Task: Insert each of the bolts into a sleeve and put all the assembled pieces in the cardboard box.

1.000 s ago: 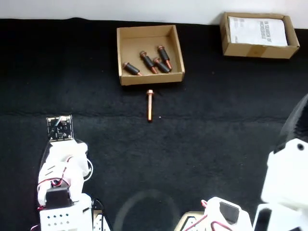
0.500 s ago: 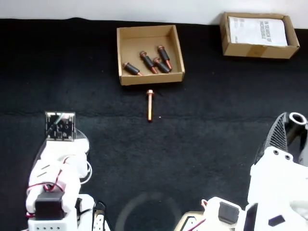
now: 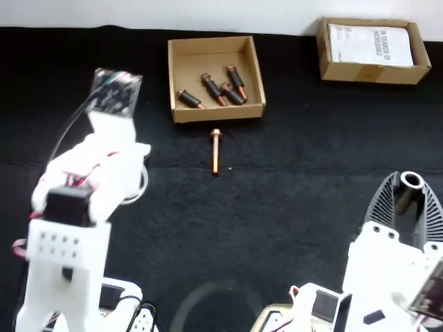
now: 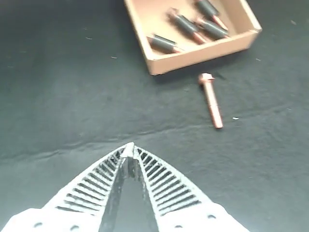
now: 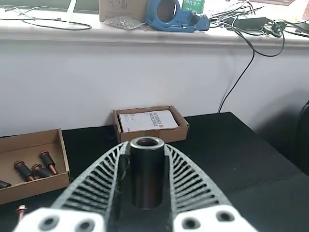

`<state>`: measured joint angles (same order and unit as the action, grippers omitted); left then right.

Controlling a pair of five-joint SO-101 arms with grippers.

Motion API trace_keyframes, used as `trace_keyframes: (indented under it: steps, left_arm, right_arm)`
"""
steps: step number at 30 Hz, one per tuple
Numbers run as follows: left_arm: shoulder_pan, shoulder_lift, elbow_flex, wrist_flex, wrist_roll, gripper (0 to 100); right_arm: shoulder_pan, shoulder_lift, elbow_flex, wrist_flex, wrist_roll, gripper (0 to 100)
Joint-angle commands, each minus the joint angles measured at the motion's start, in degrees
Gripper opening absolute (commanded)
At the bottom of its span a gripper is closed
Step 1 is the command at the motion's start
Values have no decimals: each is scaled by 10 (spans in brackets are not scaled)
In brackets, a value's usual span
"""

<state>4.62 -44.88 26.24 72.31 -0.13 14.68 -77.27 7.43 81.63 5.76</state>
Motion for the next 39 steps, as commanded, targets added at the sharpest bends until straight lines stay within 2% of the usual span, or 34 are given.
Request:
trace_keyframes:
  steps: [1,8,15,27,39]
  left_arm:
    - [39,78,-77,25,46,13]
    - [62,240,-176,46,95,13]
    - [65,387,-271,45,107,13]
    - [80,660,-472,58,125,14]
    - [126,849,-657,59,125,30]
  right_arm:
    - [7,-64,109,-67,36,8]
    - [8,-175,298,-171,63,8]
    - [8,-205,411,-231,63,8]
    - [59,-206,516,-303,62,8]
    - [61,-206,561,-318,63,8]
